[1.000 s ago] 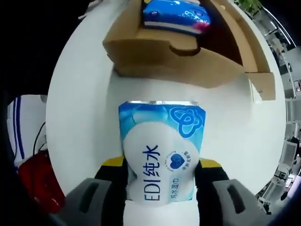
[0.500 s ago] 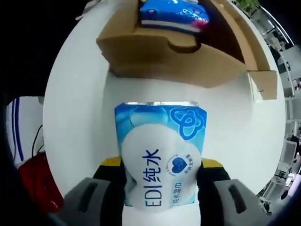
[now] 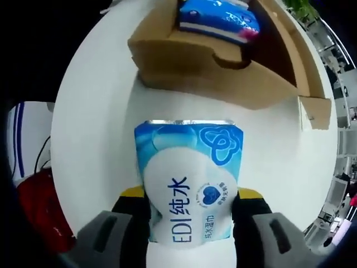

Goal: Operate the shoe box by opening the lid, removing the specified soft item, and placing it in the target area until the item is outside and the box remains undamaged.

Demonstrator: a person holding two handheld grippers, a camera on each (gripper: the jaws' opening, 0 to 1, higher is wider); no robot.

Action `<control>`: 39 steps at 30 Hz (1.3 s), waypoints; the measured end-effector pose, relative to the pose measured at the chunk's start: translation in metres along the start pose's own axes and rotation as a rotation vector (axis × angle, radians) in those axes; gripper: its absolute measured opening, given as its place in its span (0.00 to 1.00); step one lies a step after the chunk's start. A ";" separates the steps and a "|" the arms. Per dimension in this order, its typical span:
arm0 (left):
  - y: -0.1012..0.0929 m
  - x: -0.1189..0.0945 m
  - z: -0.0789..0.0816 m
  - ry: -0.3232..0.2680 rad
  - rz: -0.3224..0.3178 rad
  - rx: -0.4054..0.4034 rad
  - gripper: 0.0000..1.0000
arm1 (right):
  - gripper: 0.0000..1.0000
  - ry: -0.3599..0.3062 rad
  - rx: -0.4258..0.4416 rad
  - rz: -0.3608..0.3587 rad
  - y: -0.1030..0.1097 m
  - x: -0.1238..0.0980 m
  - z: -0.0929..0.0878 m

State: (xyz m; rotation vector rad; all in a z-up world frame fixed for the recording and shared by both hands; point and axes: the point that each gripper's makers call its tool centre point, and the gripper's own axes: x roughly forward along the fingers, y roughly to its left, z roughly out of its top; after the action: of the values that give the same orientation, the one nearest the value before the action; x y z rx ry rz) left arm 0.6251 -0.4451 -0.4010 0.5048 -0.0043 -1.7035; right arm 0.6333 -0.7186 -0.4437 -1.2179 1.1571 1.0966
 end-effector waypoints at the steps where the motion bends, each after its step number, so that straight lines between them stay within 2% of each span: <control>1: 0.000 0.000 0.000 0.000 0.000 0.000 0.06 | 0.58 0.000 -0.002 0.000 0.000 0.000 0.000; 12: 0.000 0.000 0.001 0.000 0.002 0.002 0.06 | 0.59 -0.009 0.002 0.001 -0.001 0.000 0.002; 27: -0.001 0.000 0.000 0.000 0.003 0.004 0.06 | 0.59 -0.010 0.061 -0.010 -0.001 0.001 0.000; 31: 0.000 -0.001 -0.001 0.002 0.005 0.003 0.06 | 0.60 -0.004 0.075 -0.017 0.005 0.000 0.005; 39: 0.001 -0.001 -0.001 0.001 0.003 0.005 0.06 | 0.61 -0.048 0.060 -0.061 0.008 -0.004 0.010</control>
State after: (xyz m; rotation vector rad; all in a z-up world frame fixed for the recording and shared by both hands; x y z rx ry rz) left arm 0.6261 -0.4439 -0.4014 0.5088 -0.0088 -1.7010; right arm 0.6250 -0.7079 -0.4401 -1.1672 1.1015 1.0333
